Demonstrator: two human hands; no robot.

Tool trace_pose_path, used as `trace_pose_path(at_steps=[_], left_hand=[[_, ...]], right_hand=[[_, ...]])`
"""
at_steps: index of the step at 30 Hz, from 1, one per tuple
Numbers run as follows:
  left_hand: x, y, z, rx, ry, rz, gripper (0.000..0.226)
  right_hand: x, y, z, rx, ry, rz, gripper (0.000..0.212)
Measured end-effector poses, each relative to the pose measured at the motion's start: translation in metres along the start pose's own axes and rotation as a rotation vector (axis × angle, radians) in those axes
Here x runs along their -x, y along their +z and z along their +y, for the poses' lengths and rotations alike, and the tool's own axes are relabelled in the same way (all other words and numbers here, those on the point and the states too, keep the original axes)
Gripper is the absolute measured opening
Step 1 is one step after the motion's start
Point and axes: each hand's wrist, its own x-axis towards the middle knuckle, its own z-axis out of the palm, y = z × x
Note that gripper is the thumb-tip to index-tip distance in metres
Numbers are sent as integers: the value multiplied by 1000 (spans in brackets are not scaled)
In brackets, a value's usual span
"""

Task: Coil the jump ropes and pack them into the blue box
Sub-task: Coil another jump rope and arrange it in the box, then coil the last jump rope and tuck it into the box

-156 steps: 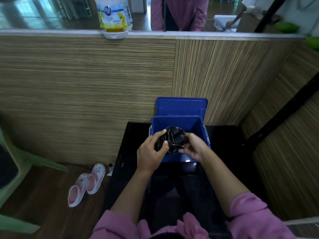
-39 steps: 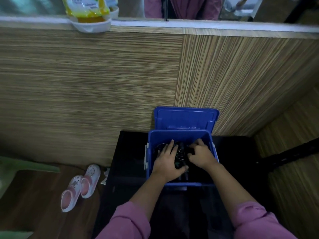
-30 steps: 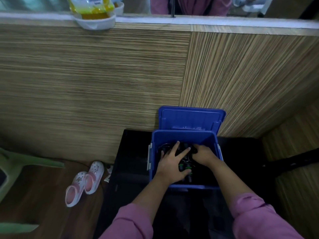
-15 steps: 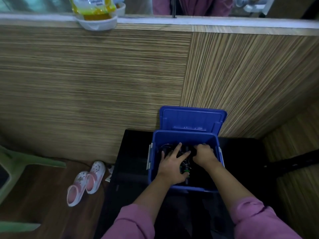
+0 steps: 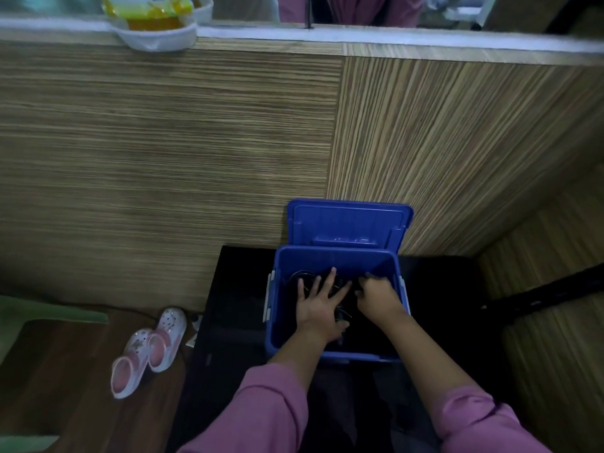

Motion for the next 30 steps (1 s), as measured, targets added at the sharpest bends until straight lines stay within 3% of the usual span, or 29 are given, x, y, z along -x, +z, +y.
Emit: trace_pose_path(at_steps=[8,14,19,24,30], left_hand=[[19,-13,-3,123,43,84,80],[63,-21,-39,52,42,524,57],[115,-8,-81,70,-126,675,53],[150,32,-119,265,-221,535,62],[178,65,-125,394,-324,146,67]], right_hand=[[34,-2,-28,-26,-4,65,45],[62,10,-79,-249,-154,168,47],[86,26,-123,-272,-280,217,47],[106,49,-158,-272,-452,170,45],[126,91,-160,-81,-635,248,35]])
